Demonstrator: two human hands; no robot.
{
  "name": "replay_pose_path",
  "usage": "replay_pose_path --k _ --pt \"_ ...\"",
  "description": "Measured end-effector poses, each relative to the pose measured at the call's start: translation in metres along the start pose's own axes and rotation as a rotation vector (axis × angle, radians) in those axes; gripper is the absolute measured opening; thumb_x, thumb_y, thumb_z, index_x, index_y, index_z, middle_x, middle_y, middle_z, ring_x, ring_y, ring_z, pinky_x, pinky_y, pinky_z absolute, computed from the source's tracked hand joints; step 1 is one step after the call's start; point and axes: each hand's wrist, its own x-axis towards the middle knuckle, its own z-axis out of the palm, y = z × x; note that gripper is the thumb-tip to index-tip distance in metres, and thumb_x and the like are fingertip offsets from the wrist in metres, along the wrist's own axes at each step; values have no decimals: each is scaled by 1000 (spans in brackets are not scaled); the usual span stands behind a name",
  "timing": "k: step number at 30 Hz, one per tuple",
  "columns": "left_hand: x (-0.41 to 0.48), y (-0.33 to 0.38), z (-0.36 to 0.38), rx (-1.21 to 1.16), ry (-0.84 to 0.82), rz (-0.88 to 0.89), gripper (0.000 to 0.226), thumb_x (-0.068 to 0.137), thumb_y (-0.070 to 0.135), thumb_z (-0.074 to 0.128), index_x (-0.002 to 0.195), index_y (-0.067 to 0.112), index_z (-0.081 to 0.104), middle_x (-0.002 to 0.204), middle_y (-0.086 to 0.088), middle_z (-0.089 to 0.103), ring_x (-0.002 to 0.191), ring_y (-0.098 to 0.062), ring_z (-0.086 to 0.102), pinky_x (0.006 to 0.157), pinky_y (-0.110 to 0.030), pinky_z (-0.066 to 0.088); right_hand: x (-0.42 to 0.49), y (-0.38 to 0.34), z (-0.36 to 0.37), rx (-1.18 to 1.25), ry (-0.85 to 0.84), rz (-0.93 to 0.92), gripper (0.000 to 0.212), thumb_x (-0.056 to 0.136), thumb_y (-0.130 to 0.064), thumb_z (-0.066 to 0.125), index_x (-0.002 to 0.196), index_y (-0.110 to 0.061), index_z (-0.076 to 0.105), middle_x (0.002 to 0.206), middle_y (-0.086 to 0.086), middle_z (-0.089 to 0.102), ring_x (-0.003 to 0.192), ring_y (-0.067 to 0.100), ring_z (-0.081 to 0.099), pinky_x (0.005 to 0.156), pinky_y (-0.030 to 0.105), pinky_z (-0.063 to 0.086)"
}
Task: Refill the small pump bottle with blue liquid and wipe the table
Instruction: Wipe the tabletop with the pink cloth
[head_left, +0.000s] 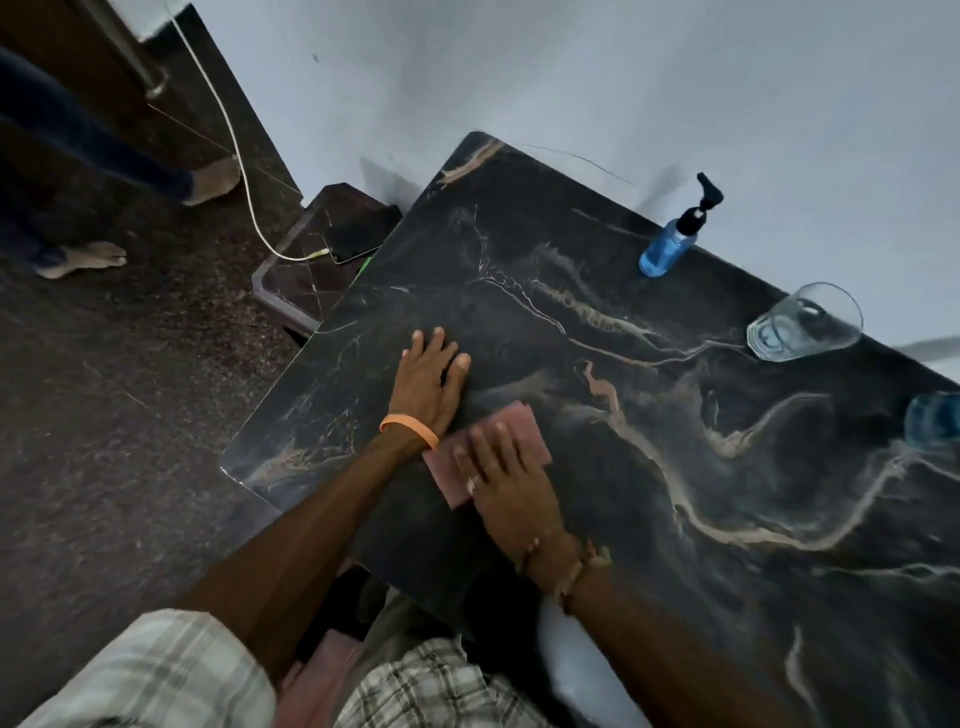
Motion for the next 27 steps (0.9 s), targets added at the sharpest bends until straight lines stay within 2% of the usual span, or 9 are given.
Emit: replay_pose_path --k 3,7,10,12,15,17,22,24,27 --pt "0 3 -11 -52 -34 -44 51 103 41 31 143 11 43 157 -11 26 148 -30 11 118 -42 7 44 40 -19 -52 -17 103 50 102 -22 26 152 -17 19 159 13 15 144 40 11 115 56 13" --pt "-10 6 -6 -38 -81 -22 53 103 44 31 144 12 42 158 -8 23 149 -28 6 121 -44 4 16 75 -11 59 -33 373 52 102 -18 23 153 -19 13 160 12 11 143 42 13 115 55 15" --pt "-20 8 -1 -165 -65 -77 57 101 50 28 144 15 43 158 -8 25 148 -25 9 121 -43 5 -39 31 6 -16 35 289 51 92 -18 30 139 -16 50 145 16 45 128 46 44 101 59 39" --pt "-25 7 -2 -218 -29 -161 58 99 54 27 142 20 46 157 -10 27 147 -28 16 120 -45 13 -51 -11 14 36 4 191 50 89 -23 31 131 -17 59 139 14 52 122 46 50 96 58 44" --pt "-34 4 -5 -215 -25 -159 63 94 59 24 132 21 57 151 -12 38 144 -29 26 118 -46 22 -27 -37 19 46 -32 -28 51 99 -25 32 149 -13 28 157 16 18 140 48 17 112 63 19" --pt "-40 4 -5 -172 -39 -148 69 91 62 20 130 21 60 150 -12 40 144 -28 28 116 -46 24 -1 -18 6 -35 -8 -131 52 100 -25 34 150 -15 23 159 12 13 143 42 11 114 58 13" --pt "-62 7 10 -50 -77 -72 61 100 56 22 143 21 46 155 -12 30 147 -28 17 119 -46 15 -21 50 11 69 40 119 54 100 -14 23 153 -20 15 161 6 4 147 33 -1 119 46 0" --pt "-73 11 19 -42 -90 -17 62 100 56 20 145 19 42 156 -8 29 148 -24 12 119 -41 7 -55 39 25 88 50 143 57 95 -17 15 152 -17 18 160 9 8 146 38 3 118 50 6" --pt "-80 15 23 -132 -72 -109 63 97 60 20 145 26 42 158 -9 24 148 -27 13 120 -44 9 -93 -19 44 50 18 -64 50 91 -31 40 139 -21 49 150 10 39 136 41 35 108 56 33"
